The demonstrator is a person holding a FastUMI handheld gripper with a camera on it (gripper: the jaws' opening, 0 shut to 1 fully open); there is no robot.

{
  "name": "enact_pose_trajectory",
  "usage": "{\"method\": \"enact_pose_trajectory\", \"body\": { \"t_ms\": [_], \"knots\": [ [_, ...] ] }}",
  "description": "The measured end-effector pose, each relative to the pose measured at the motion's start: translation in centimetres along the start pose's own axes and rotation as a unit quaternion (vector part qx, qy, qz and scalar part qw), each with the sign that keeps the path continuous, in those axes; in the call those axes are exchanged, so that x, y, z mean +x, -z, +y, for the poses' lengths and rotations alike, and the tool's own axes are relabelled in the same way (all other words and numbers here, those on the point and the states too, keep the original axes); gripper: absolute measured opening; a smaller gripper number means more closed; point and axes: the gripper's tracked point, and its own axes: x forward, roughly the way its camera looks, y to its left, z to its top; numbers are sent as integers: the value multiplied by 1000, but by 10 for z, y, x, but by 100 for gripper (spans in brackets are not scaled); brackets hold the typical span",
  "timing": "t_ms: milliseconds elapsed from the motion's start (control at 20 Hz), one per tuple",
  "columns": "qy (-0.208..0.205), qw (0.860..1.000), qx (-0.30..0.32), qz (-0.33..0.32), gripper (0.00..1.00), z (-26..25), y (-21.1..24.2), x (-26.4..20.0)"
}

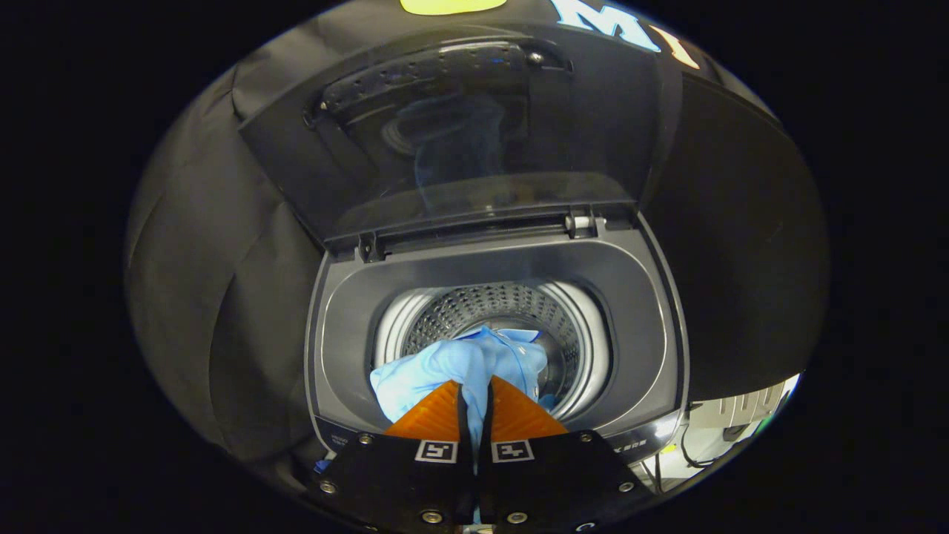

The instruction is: Put the clothes into the washing machine and then close the washing machine lid.

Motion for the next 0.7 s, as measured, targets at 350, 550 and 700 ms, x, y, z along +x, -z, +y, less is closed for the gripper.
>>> {"method": "enact_pose_trajectory", "body": {
  "t_ms": [350, 550, 700],
  "knots": [
    [-5, 1000, 17, 8, 4, 0, -5, 2],
    [-5, 1000, 20, 4, 4, -1, -12, -1],
    [16, 1000, 17, -3, 13, -12, -16, 1]
  ]
}}
